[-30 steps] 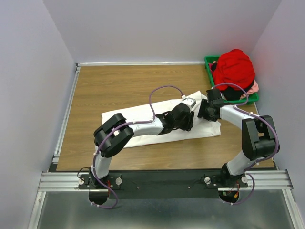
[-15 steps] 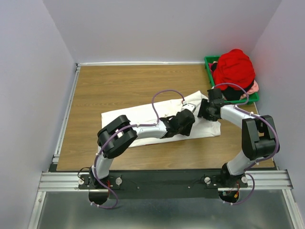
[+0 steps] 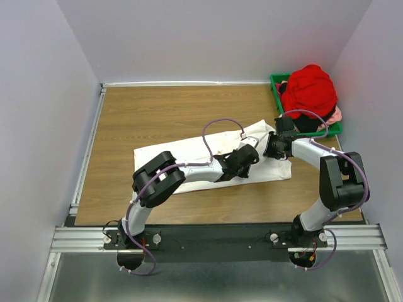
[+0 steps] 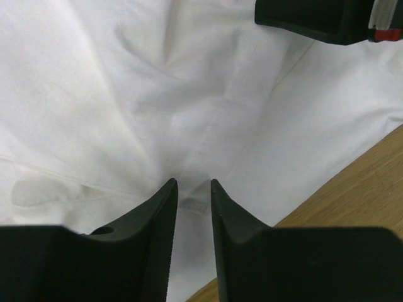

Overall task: Fold and stack the t-shirts
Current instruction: Fold the tshirt

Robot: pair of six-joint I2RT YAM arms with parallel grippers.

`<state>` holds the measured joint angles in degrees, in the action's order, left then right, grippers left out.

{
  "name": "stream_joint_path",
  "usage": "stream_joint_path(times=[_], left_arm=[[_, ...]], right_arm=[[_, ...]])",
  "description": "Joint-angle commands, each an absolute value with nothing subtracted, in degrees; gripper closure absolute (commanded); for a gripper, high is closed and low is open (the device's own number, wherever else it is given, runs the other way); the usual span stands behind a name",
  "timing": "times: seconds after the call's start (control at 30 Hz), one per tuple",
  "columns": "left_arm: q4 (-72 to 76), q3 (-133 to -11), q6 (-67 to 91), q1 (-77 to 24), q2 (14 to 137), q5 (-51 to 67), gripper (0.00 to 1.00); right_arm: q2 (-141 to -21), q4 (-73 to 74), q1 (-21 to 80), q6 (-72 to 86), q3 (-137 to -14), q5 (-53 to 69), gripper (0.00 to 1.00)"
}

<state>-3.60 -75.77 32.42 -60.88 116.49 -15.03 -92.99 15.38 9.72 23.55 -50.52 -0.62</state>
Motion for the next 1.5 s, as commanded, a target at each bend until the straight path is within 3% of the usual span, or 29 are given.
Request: stream_joint_path(times=[0.0, 0.17, 0.27, 0.4, 0.57, 0.67, 0.77, 0.97, 1.47], left_arm=[[-4.6, -77.1, 32.0, -61.3, 117.7, -17.2, 0.69], [-4.5, -76.7, 32.1, -61.4, 117.7, -16.8, 0.92], [-4.3, -76.6, 32.2, -61.5, 117.6, -16.6, 0.99], [-4.4, -75.8, 32.9, -62.0, 116.5, -16.7, 0.98], [-4.3, -74.8, 33.2, -62.3, 115.1, -16.8, 0.70], [-4.8, -74.7, 33.5, -62.6, 115.4, -16.9, 0.61], [-6.4, -75.4, 33.6, -62.6, 116.7, -17.5, 0.58], [-7.7, -76.3, 33.6, -62.9, 117.2, -19.5, 0.59], [-10.4, -78.1, 33.2, -63.6, 120.5, -21.5, 0.80]], right_arm=[[-92.0, 16.1, 9.4, 23.2, -50.8, 1.7, 0.72], [-90.4, 16.3, 9.4, 23.0, -50.6, 1.8, 0.75], [-89.7, 16.5, 9.5, 22.9, -50.7, 1.6, 0.76], [-89.6, 16.8, 9.5, 22.9, -50.7, 1.8, 0.77], [-89.7, 17.0, 9.5, 22.9, -50.7, 1.9, 0.77], [-89.8, 17.1, 9.4, 22.9, -50.7, 2.0, 0.77], [-89.7, 17.2, 9.4, 22.9, -50.8, 2.4, 0.77], [-89.9, 17.2, 9.5, 22.9, -51.2, 2.6, 0.77], [-89.0, 17.4, 9.4, 23.0, -51.2, 3.3, 0.77]])
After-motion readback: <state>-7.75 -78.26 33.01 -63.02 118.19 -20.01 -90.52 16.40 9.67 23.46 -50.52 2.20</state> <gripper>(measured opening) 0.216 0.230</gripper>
